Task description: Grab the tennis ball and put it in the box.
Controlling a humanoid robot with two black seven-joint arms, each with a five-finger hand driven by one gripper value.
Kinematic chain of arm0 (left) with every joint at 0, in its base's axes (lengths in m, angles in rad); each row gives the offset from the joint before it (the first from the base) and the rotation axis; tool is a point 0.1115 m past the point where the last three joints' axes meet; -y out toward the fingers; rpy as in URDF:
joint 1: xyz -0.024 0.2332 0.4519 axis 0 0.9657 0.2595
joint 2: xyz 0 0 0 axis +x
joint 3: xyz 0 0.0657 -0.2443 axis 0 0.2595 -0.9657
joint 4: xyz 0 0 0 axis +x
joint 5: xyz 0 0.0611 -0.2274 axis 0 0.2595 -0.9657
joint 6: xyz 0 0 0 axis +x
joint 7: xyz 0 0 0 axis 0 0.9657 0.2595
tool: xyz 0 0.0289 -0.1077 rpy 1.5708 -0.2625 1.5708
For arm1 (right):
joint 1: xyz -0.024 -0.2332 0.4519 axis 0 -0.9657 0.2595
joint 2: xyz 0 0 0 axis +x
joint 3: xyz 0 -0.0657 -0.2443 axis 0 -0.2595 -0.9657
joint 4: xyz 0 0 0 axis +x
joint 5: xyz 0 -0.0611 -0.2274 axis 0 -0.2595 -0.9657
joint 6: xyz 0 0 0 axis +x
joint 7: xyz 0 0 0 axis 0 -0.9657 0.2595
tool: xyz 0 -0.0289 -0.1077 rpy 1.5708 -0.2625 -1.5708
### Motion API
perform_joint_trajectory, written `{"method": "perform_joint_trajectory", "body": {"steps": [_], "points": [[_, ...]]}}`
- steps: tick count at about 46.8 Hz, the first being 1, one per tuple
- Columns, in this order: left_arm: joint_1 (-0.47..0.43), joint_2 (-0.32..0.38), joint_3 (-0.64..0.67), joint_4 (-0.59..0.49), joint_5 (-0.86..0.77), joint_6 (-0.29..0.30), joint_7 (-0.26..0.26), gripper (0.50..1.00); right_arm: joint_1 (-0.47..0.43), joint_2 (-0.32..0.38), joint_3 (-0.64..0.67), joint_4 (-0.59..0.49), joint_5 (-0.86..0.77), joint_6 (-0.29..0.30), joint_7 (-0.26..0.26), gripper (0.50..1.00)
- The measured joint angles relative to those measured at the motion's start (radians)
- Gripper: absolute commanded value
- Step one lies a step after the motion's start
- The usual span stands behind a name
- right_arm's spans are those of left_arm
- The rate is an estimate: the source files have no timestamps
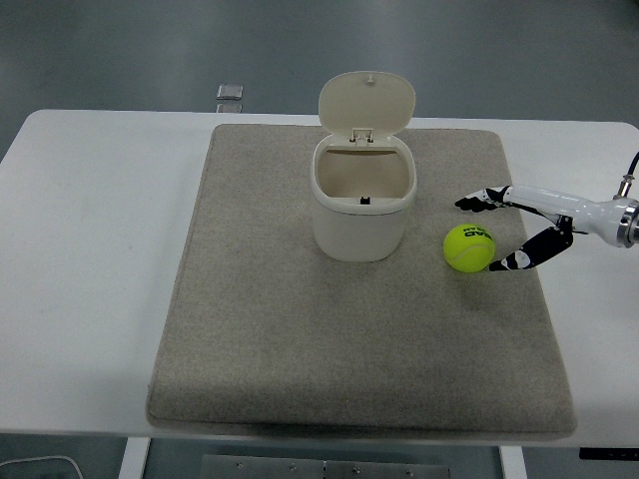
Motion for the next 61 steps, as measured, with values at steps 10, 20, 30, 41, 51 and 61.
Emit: {"method": "perform_joint_trajectory", "body": {"steps": [10,20,30,41,51,61], "points": [[0.0,0.0,0.0,0.0,0.0,0.0,0.0,0.992,-0.014,0.024,-0.001,0.0,-0.003,-0.01,0.0,0.919],[0.0,0.0,0.0,0.0,0.0,-0.001,0.0,0.992,-0.021,0.03,-0.001,0.0,-0.004,-0.012,-0.001,0.909],[0.0,0.0,0.0,0.0,0.0,0.0,0.0,0.992,-0.023,0.051,-0.008,-0.002,-0.008,-0.011,-0.003,0.832],[0.0,0.0,0.0,0.0,0.0,-0.001,0.0,0.992,-0.027,0.055,-0.01,-0.002,-0.021,-0.019,-0.005,0.797],[0.0,0.0,0.0,0.0,0.0,-0.001,0.0,0.992,-0.027,0.056,-0.01,-0.003,-0.027,-0.02,-0.005,0.76],[0.0,0.0,0.0,0.0,0.0,-0.001,0.0,0.992,-0.023,0.054,-0.008,-0.003,-0.03,-0.02,-0.004,0.609]]}}
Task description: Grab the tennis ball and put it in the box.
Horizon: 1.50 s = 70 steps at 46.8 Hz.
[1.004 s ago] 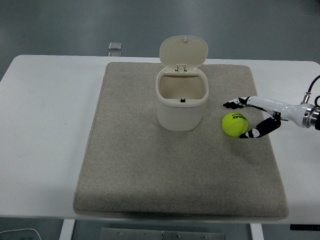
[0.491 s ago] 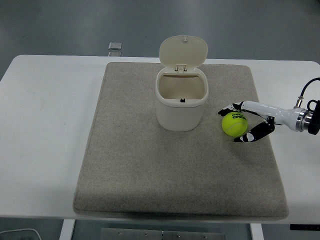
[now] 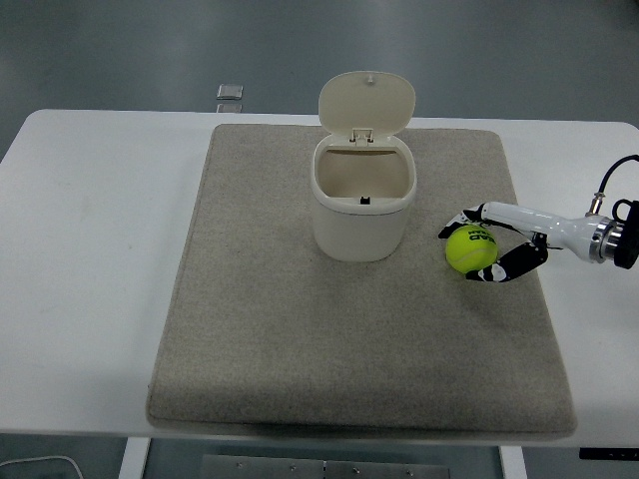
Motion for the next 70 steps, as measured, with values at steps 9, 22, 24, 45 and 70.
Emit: {"method": "perform_joint_trajectory", "body": {"steps": [9,22,24,45,70], "points": [[0.0,0.0,0.0,0.0,0.0,0.0,0.0,0.992,0.003,-0.004,0.006,0.003,0.01,0.001,0.008,0.509],[0.0,0.0,0.0,0.0,0.0,0.001,0.0,0.992,0.037,-0.053,0.024,0.051,0.019,0.013,0.019,0.5],[0.0,0.0,0.0,0.0,0.0,0.0,0.0,0.992,0.05,-0.064,0.024,0.062,0.027,0.018,0.019,0.5],[0.0,0.0,0.0,0.0,0.0,0.0,0.0,0.992,0.234,-0.083,0.021,0.103,0.118,0.118,0.07,0.5],[0.0,0.0,0.0,0.0,0.0,0.001,0.0,0.992,0.283,0.065,0.022,0.101,0.165,0.095,0.096,0.5]]}}
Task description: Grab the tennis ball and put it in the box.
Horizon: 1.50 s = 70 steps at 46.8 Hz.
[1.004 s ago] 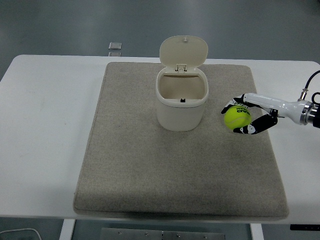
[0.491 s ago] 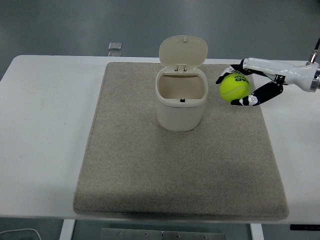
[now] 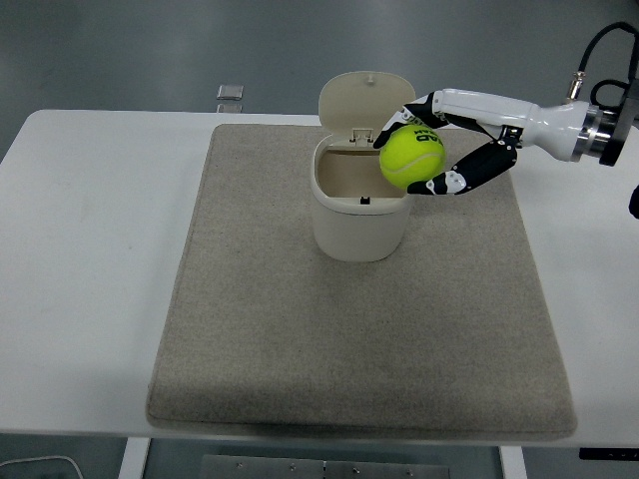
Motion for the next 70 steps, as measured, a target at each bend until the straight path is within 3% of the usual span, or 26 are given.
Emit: {"method": "perform_joint_trajectory", "body": {"steps": [10,20,22,35,39,49,70], "points": [[0.0,0.0,0.0,0.0,0.0,-0.001,0.0,0.992,-0.008,0.051,-0.008,-0.014,0.0,-0.08,-0.02,0.5],[0.0,0.0,0.0,0.0,0.0,-0.001,0.0,0.992,-0.054,0.07,-0.013,-0.015,-0.003,-0.097,-0.037,0.5],[0.0,0.0,0.0,0.0,0.0,-0.001,0.0,0.992,-0.058,0.074,-0.012,-0.015,-0.003,-0.108,-0.039,0.539],[0.0,0.0,0.0,0.0,0.0,0.0,0.0,0.992,-0.072,0.085,-0.011,-0.015,-0.003,-0.148,-0.04,0.615],[0.0,0.0,0.0,0.0,0.0,0.0,0.0,0.992,-0.074,0.085,-0.013,-0.022,-0.005,-0.148,-0.04,0.678],[0.0,0.0,0.0,0.0,0.0,-0.001,0.0,0.992,-0.075,0.088,-0.01,-0.056,-0.005,-0.148,-0.039,0.78],[0.0,0.0,0.0,0.0,0.0,-0.001,0.0,0.992,-0.081,0.091,-0.008,-0.059,-0.001,-0.147,-0.038,0.854]]}}
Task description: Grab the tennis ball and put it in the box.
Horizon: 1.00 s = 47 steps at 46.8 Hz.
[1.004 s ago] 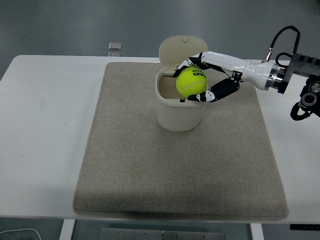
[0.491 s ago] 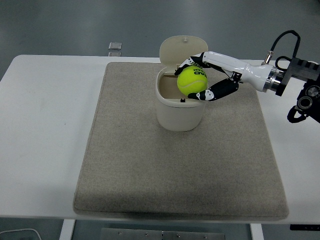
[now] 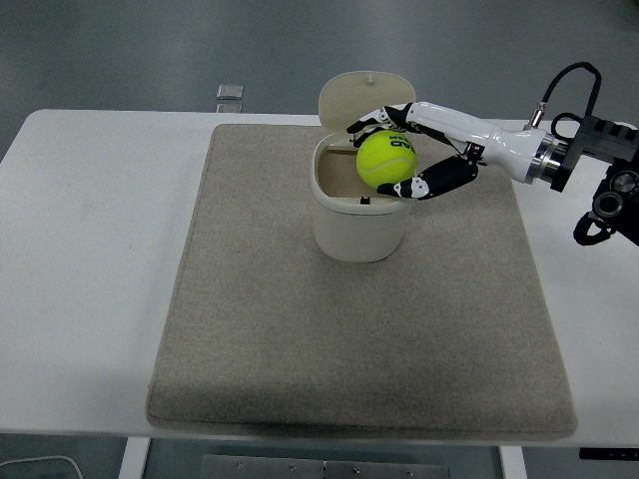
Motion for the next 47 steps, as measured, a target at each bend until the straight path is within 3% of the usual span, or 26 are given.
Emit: {"method": "perform_joint_trajectory", "body": {"steps": [22,26,33,38,47], "points": [[0.0,0.0,0.0,0.0,0.0,0.0,0.0,0.992,0.001,-0.022,0.007,0.005,0.006,0.019,0.008,0.858],[0.0,0.0,0.0,0.0,0.0,0.0,0.0,0.992,0.002,-0.049,0.008,0.012,0.037,0.063,0.009,0.858],[0.0,0.0,0.0,0.0,0.0,0.0,0.0,0.992,0.002,-0.132,0.011,0.017,0.17,0.196,0.004,0.895],[0.0,0.0,0.0,0.0,0.0,0.0,0.0,0.992,0.002,-0.194,0.011,0.01,0.296,0.274,0.0,0.895],[0.0,0.0,0.0,0.0,0.0,0.0,0.0,0.992,-0.022,-0.232,0.006,-0.069,0.46,0.301,0.0,0.895]]}}
